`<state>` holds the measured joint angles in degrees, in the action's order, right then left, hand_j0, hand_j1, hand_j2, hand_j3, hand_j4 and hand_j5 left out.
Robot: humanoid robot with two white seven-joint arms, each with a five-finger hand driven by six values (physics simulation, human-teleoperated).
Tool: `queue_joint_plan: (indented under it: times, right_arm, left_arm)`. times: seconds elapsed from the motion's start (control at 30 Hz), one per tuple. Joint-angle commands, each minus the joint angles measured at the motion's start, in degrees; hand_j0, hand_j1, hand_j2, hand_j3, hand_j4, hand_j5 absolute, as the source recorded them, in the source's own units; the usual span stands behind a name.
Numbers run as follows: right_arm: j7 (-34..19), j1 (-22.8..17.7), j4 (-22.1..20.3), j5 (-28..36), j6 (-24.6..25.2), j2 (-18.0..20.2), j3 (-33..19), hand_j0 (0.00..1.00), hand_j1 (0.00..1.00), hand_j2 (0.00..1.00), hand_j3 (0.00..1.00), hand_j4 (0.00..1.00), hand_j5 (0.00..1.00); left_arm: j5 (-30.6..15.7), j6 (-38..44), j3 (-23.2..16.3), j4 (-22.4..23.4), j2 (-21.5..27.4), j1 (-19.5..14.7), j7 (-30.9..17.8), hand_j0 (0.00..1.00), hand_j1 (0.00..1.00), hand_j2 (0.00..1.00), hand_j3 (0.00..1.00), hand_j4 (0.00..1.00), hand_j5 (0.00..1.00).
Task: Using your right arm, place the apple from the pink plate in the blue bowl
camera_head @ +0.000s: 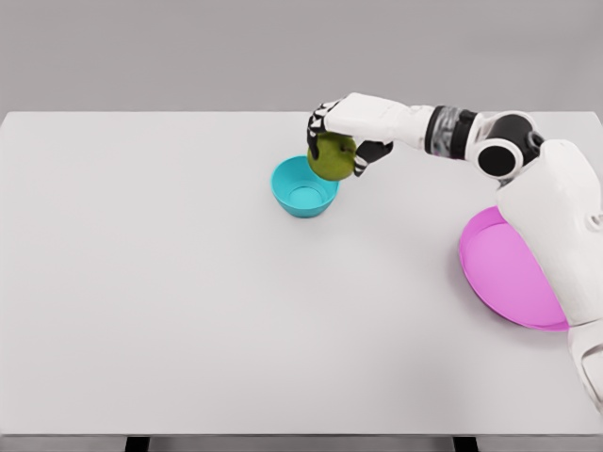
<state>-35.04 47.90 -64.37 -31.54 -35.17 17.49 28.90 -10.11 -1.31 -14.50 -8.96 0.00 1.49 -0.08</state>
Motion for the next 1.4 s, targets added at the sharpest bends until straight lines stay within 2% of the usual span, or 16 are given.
queue_joint_plan:
  times: [0.0,0.1,0.3,0.43,0.73,0.77,0.8,1.23,1.3,1.37]
  right_arm:
    - [0.0,0.0,0.8,-0.1,0.2,-0.8,0.1,0.38,0.38,0.38,0.38,0.38,0.38]
    - [0.0,0.7,2.2,-1.1,0.2,-1.8,0.5,0.38,0.38,0.38,0.38,0.38,0.38]
    - [0.0,1.0,2.3,-1.2,0.2,-2.7,1.0,0.38,0.38,0.38,0.38,0.38,0.38]
    - [0.0,2.0,4.0,-2.4,0.2,-4.7,2.9,0.38,0.38,0.38,0.38,0.38,0.38]
    - [0.0,2.0,4.1,-2.4,0.2,-4.7,3.5,0.39,0.39,0.39,0.39,0.39,0.39]
    - [0.0,2.0,4.1,-2.3,0.2,-4.6,3.5,0.67,0.67,0.67,0.67,0.67,0.67]
    - [0.0,2.0,4.1,-2.3,0.2,-4.6,3.5,1.00,1.00,1.00,1.00,1.00,1.00]
    - [0.0,2.0,3.4,-2.3,0.2,-4.4,3.5,1.00,1.00,1.00,1.00,1.00,1.00]
    - [0.0,2.3,1.9,-1.8,0.2,-3.9,3.1,1.00,1.00,1.00,1.00,1.00,1.00]
    - [0.0,2.4,-1.8,-1.3,0.2,0.3,-0.2,1.00,1.00,1.00,1.00,1.00,1.00]
  left_arm:
    - [0.0,0.0,0.0,0.0,0.0,0.0,0.0,1.00,1.00,1.00,1.00,1.00,1.00]
    - [0.0,0.0,0.0,0.0,0.0,0.0,0.0,1.00,1.00,1.00,1.00,1.00,1.00]
    - [0.0,0.0,0.0,0.0,0.0,0.0,0.0,1.00,1.00,1.00,1.00,1.00,1.00]
    - [0.0,0.0,0.0,0.0,0.0,0.0,0.0,1.00,1.00,1.00,1.00,1.00,1.00]
    - [0.0,0.0,0.0,0.0,0.0,0.0,0.0,1.00,1.00,1.00,1.00,1.00,1.00]
    - [0.0,0.0,0.0,0.0,0.0,0.0,0.0,1.00,1.00,1.00,1.00,1.00,1.00]
    - [0.0,0.0,0.0,0.0,0.0,0.0,0.0,1.00,1.00,1.00,1.00,1.00,1.00]
    - [0.0,0.0,0.0,0.0,0.0,0.0,0.0,1.00,1.00,1.00,1.00,1.00,1.00]
    - [0.0,0.0,0.0,0.0,0.0,0.0,0.0,1.00,1.00,1.00,1.00,1.00,1.00]
    - [0.0,0.0,0.0,0.0,0.0,0.0,0.0,1.00,1.00,1.00,1.00,1.00,1.00]
